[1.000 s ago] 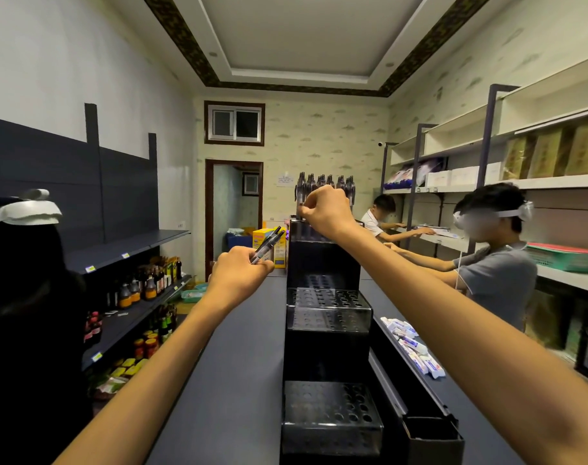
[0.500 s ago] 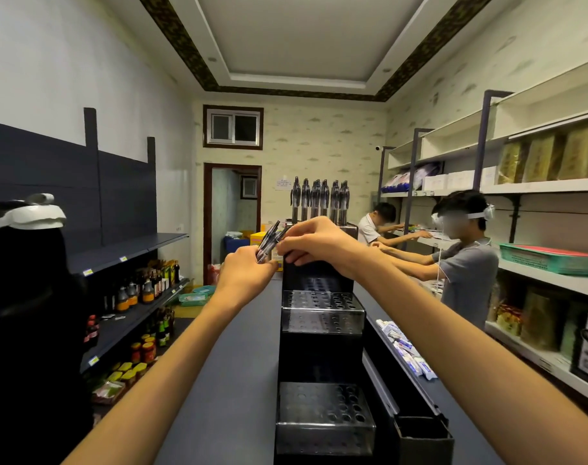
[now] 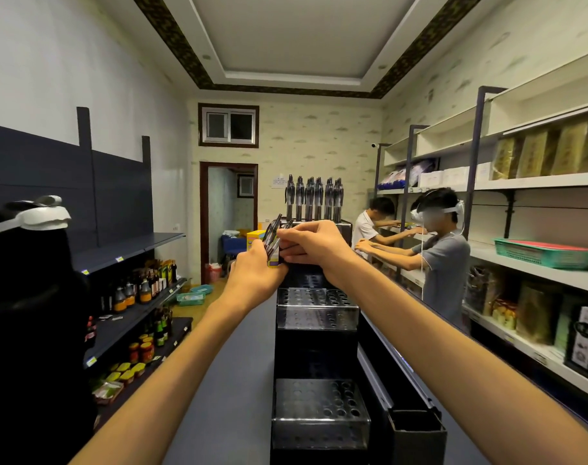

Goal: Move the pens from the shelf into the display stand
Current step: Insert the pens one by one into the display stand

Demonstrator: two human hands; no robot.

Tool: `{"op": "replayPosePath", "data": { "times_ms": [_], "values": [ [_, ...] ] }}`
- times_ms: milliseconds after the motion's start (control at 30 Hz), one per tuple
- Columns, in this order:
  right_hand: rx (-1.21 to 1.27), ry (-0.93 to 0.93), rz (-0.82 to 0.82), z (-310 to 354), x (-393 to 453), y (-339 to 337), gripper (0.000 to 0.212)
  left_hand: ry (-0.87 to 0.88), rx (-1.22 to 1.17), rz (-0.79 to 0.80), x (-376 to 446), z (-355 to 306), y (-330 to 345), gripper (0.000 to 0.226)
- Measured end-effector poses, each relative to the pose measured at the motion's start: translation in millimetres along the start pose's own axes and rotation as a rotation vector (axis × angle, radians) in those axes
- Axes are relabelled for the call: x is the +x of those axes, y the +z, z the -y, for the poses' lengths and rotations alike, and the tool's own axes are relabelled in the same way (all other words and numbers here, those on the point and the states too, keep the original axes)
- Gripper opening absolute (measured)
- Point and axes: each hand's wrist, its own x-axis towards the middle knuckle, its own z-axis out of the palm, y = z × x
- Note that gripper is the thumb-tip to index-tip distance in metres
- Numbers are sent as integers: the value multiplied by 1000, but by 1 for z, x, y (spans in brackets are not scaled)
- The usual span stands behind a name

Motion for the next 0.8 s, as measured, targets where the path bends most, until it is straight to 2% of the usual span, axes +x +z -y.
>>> {"op": "replayPosePath", "data": {
  "times_ms": [167,333,467,567,733,800],
  "values": [
    [101,-18,-37,1,-1,3,14,35,-4,10,0,-2,0,29],
    [94,-84,-92,-1,-3,10,25,99,56,-57,-1,0,3,33],
    [98,-77,-111,5,7,7,21,49,-48,-47,4,2,-3,34],
    [100,-129,-115,20,17,-1,15,24,1,-93,6,12,-11,28],
    [-158,-339,-344,48,33,-19,7,66,41,-131,4,31,-17,35],
    [-269,-394,-399,57,37,-22,10,81,63,-115,4,35,-18,37]
  ]
}}
